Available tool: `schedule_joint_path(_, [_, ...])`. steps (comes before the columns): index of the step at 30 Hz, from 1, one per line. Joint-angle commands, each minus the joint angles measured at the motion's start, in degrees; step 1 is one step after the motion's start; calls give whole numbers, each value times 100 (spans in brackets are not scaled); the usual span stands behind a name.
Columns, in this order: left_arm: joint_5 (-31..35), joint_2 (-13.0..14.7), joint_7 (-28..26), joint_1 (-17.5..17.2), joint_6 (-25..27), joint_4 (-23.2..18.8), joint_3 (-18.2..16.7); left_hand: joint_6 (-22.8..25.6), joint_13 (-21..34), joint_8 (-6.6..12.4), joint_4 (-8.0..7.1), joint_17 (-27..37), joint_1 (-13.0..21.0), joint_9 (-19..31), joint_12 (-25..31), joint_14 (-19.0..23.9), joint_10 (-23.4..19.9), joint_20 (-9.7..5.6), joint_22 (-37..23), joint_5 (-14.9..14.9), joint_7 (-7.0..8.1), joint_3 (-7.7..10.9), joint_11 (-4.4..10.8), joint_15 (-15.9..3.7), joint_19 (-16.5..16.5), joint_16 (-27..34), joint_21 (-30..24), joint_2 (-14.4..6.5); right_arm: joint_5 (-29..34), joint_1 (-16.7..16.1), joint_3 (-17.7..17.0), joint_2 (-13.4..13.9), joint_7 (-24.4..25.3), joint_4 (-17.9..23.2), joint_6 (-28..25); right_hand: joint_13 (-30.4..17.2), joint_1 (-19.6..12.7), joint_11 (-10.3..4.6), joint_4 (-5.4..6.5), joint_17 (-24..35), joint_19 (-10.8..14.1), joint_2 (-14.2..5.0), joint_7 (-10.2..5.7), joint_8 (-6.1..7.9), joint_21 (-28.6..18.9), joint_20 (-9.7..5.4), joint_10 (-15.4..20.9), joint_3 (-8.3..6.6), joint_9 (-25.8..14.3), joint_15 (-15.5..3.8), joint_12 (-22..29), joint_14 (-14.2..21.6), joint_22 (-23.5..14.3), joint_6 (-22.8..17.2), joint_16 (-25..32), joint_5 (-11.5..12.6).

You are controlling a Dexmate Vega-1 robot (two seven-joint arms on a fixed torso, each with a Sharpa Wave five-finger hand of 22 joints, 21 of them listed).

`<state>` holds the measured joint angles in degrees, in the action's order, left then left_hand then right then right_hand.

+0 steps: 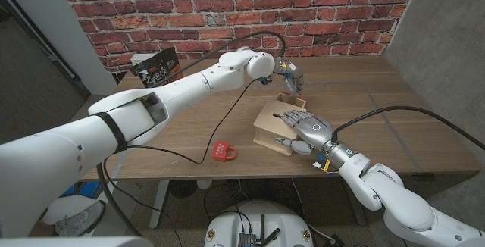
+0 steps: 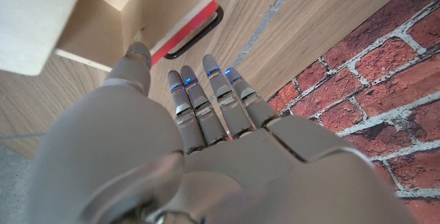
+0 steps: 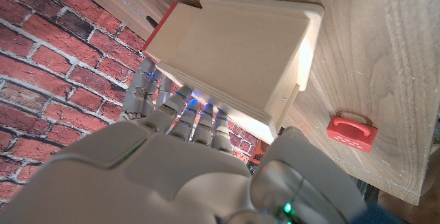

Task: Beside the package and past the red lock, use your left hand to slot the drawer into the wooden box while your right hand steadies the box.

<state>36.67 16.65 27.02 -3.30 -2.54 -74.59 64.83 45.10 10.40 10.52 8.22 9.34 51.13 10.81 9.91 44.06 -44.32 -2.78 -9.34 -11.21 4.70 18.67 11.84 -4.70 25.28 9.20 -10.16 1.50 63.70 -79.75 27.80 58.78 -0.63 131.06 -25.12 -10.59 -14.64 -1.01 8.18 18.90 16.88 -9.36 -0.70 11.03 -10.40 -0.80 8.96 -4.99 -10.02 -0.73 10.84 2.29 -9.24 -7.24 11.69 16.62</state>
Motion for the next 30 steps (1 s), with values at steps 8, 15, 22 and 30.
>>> schedule_joint_path(8, [-699,-516,335,566,-313,1030,-67,30,3,67,2,1,-29,-1,36,-72,42,-826,-3,-8,3,100,-10,-770,-94,41,12,-85,117,53,-76,57,-4,143,31,-26,57,5,8,-2,60,-23,3,34,-31,-16,48,-40,-31,-16,49,48,-29,-58,20,-8])
schedule_joint_path(15, [-1032,-828,348,829,-623,1821,0,14,3,61,-32,4,-118,-5,41,-87,64,-824,-3,-2,-24,113,-46,-738,-107,53,3,-125,162,2,-133,57,-16,194,-4,-26,57,5,8,-2,60,-23,3,34,-31,-16,48,-40,-31,-16,49,48,-29,-58,20,-8])
schedule_joint_path(22, [-1376,-1187,417,1098,-1018,2718,86,-27,4,48,-132,5,-347,-8,54,-78,79,-803,-3,15,-61,115,-90,-719,-123,70,-9,-220,157,-41,-186,53,60,204,19,-26,57,5,8,-2,60,-23,3,34,-31,-16,48,-40,-31,-16,49,48,-29,-58,20,-8])
schedule_joint_path(30, [-1594,-1648,394,1384,-1479,3771,257,-67,3,36,-149,0,-426,-11,63,-70,73,-774,-2,19,-99,124,-115,-715,-132,72,-11,-250,186,-95,-245,48,142,221,10,-26,57,5,8,-2,60,-23,3,34,-31,-16,48,-40,-31,-16,49,48,-29,-58,20,-8])
